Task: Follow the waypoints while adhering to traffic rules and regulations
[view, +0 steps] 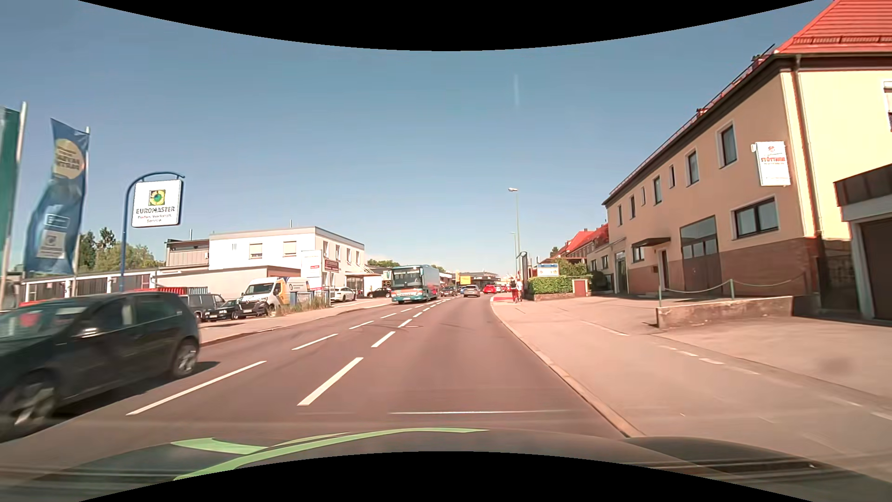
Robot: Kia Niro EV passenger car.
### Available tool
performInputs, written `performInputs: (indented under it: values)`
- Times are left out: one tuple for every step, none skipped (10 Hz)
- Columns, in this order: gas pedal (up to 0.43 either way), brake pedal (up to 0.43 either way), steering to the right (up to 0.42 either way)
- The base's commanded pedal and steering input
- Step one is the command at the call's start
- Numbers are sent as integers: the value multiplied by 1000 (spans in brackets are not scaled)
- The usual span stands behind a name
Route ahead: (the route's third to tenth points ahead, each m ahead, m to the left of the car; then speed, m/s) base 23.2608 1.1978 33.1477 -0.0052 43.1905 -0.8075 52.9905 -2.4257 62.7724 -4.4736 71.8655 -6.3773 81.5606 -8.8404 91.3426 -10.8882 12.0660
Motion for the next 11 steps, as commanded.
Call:
performInputs:
  values:
    - [0, 0, 11]
    - [0, 0, 12]
    - [0, 0, 12]
    - [0, 0, 12]
    - [0, 0, 12]
    - [0, 0, 12]
    - [0, 0, 12]
    - [0, 0, 11]
    - [0, 0, 11]
    - [0, 0, 11]
    - [0, 0, 11]
